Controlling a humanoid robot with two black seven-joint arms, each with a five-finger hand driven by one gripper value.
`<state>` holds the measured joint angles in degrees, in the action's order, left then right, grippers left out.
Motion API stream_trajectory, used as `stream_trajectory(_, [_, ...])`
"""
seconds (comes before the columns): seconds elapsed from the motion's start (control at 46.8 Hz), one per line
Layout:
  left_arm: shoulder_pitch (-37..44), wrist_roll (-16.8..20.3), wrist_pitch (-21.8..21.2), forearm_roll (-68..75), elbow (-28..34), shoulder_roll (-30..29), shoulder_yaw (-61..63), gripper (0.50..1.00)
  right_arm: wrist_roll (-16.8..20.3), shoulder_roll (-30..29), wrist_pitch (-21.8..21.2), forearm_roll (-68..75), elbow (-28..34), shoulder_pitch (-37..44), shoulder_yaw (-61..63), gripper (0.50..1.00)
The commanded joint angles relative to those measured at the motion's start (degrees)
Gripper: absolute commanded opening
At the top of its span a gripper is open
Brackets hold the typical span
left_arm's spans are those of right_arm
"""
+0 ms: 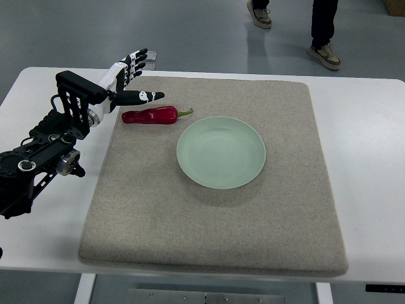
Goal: Place red pepper on plate with left hand
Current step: 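Lower the left hand over the red pepper, fingers around it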
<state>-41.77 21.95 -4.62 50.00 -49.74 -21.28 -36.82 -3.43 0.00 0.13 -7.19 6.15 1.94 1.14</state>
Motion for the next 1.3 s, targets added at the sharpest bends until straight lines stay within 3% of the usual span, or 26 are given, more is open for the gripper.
stream_trajectory(0.0, [-0.24, -0.15, -0.56, 5.62, 0.26, -1.04, 1.48, 0.999, 0.0, 0.0, 0.05, -0.01, 0.0, 0.0, 0.0, 0.928])
stream_trajectory(0.235, [-0.77, -0.15, -3.29, 18.98, 0.34, -2.27, 2.72, 0.999, 0.0, 0.0, -0.04, -0.01, 0.0, 0.0, 0.0, 0.928])
stream_trajectory(0.577, [-1.82, -0.15, -3.21, 35.24, 0.26, -2.97, 4.92, 0.994, 0.0, 0.0, 0.05, -0.01, 0.0, 0.0, 0.0, 0.928])
stream_trajectory(0.812, [-2.18, -0.06, -3.21, 39.11, 0.34, -2.97, 4.92, 0.981, 0.0, 0.0, -0.04, -0.01, 0.0, 0.0, 0.0, 0.928])
stream_trajectory(1.282, [-2.7, -0.15, -3.29, 44.39, 0.43, -2.36, 4.92, 0.823, 0.0, 0.0, 0.05, -0.01, 0.0, 0.0, 0.0, 0.928])
